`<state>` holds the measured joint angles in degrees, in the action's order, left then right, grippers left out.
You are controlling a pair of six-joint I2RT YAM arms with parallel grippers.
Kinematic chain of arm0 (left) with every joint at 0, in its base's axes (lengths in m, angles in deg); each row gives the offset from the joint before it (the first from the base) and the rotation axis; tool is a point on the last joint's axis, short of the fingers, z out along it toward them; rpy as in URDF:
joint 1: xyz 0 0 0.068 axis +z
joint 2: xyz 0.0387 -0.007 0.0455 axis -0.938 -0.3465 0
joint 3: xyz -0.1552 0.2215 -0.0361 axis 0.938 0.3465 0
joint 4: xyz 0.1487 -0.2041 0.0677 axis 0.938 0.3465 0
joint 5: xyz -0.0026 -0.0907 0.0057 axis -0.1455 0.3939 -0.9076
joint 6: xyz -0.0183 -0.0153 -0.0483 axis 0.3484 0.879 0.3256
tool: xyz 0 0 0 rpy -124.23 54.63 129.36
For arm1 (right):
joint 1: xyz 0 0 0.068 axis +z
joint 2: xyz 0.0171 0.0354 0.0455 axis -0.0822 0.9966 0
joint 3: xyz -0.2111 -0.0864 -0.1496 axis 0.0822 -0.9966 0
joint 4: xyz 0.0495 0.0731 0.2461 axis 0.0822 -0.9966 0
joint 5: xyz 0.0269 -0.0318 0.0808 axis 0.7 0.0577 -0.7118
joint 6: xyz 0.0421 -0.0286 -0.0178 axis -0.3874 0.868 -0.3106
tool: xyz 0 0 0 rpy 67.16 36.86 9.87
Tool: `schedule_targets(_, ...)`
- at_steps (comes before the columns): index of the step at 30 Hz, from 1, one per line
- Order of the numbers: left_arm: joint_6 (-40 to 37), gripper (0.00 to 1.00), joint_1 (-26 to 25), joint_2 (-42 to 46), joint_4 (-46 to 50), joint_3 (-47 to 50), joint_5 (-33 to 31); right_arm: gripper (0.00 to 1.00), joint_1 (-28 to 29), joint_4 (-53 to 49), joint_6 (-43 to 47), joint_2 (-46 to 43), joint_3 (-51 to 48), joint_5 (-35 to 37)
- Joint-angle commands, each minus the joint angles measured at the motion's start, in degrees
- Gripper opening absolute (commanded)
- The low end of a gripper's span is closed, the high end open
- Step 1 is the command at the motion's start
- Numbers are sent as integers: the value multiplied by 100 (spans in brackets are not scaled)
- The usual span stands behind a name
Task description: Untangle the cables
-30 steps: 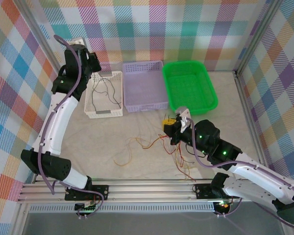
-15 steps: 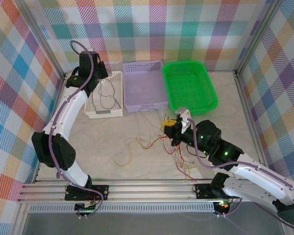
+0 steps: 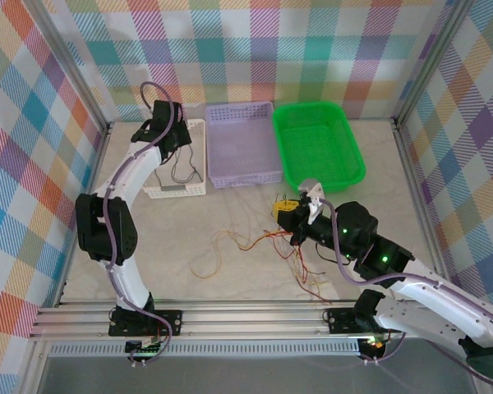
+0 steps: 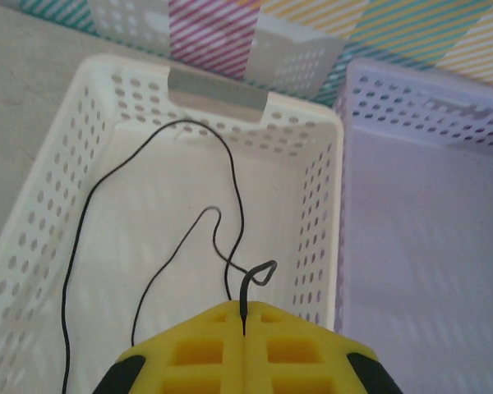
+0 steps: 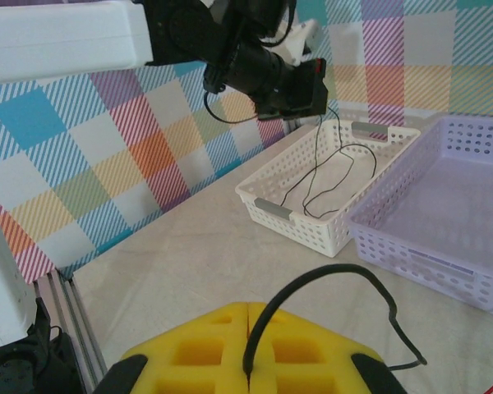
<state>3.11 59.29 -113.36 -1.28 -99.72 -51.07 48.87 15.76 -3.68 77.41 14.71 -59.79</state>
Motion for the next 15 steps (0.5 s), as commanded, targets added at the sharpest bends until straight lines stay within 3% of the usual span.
schedule_targets(1,205,0,116,-120,9,87,182,0,-32,-6,-59,-79,203,-77)
schedule_targets(5,296,0,180,-250,81,79,284,0,-32,-20,-59,-97,200,-51)
schedule_targets(10,348,18,215,-243,105,79,403,0,-32,-46,-17,-115,218,-29)
schedule_targets(15,329,28,225,-225,218,9,469,0,-32,-85,3,-102,271,-18)
